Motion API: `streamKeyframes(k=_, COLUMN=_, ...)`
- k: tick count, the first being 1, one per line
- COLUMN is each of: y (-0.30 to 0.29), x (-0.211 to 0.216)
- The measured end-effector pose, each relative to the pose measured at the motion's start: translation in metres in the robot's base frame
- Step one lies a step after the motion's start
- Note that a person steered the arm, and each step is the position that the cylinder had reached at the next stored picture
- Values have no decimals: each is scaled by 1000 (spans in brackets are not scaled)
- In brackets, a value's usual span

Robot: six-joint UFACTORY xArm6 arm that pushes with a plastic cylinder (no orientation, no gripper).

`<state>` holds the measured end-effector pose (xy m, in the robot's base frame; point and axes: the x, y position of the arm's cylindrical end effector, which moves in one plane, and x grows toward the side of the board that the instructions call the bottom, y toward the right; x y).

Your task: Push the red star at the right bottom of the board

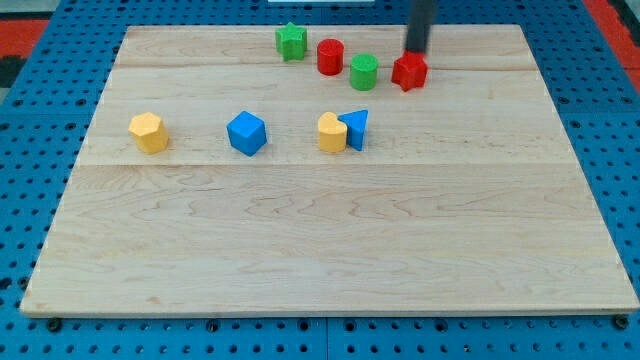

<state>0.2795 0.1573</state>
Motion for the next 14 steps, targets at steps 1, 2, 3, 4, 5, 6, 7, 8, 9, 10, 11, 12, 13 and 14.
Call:
streamKeyframes(k=1, y=51, x=33)
streamKeyframes(k=2, y=39, x=8)
streamKeyframes(k=3, y=9, x=-24)
streamKeyframes(k=4, y=-40, x=0)
streamKeyframes(k=5, y=-46, x=51)
streamKeyframes(k=6, y=-47, x=61)
streamKeyframes(k=7, y=-82, x=59)
streamKeyframes(k=8, y=-90, x=73)
streamKeyframes(k=9, y=-57, x=108)
streamKeyframes(k=10, y=-23, x=153)
streamKeyframes(k=11, y=-11, x=162)
streamKeyframes(k=12, y=-11, x=143)
streamKeyframes(k=13, y=12, x=161)
streamKeyframes(k=14, y=27, x=178)
